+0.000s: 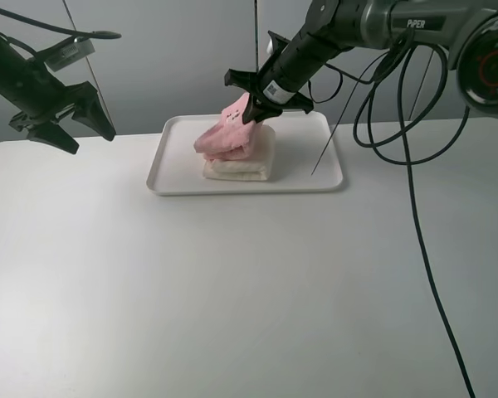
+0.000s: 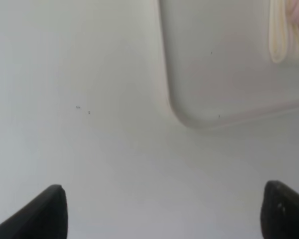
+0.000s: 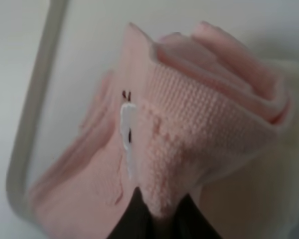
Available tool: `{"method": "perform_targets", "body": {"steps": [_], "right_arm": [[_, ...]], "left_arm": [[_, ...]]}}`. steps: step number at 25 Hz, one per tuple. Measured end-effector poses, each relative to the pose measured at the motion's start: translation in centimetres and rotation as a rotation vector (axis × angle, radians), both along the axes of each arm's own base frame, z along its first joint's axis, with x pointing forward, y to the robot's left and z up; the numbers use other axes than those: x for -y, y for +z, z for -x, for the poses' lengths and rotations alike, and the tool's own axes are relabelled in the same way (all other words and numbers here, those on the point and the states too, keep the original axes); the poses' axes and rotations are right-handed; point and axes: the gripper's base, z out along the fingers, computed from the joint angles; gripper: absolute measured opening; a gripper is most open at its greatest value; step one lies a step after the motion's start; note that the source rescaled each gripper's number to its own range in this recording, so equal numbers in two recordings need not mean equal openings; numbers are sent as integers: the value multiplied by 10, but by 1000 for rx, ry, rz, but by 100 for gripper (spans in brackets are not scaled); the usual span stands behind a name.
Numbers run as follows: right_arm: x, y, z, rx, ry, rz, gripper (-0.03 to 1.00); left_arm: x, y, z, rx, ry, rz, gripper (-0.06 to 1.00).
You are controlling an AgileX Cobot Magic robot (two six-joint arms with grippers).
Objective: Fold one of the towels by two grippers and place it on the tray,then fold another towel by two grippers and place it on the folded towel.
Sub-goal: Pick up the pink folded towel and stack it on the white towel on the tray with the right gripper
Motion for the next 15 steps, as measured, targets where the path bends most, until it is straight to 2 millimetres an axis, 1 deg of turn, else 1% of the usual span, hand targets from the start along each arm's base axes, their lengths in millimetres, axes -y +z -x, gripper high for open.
{"method": "perform_targets", "body": {"steps": [2,4,10,11,12,13,14,15], "right_arm": [[5,-13,1,-2,-25,46,3],[9,-21,2,1,-45,77,3],[10,-23,1,4,-69,83,3],[10,-22,1,4,-74,80,6],[10,-23,1,2,-79,78,10],[10,-23,1,4,-82,77,18],[10,-23,1,3,-84,76,29],[10,-23,1,5,-85,75,43]], "left_arm": [[0,0,1,-6,-3,2,100],[0,0,1,-11,-5,3,100],[0,0,1,-13,-6,3,100],[0,0,1,-13,-6,3,100],[0,0,1,-13,-6,3,100],[0,0,1,-13,-6,3,100],[0,0,1,-13,-6,3,100],[0,0,1,-15,-7,4,100]]}}
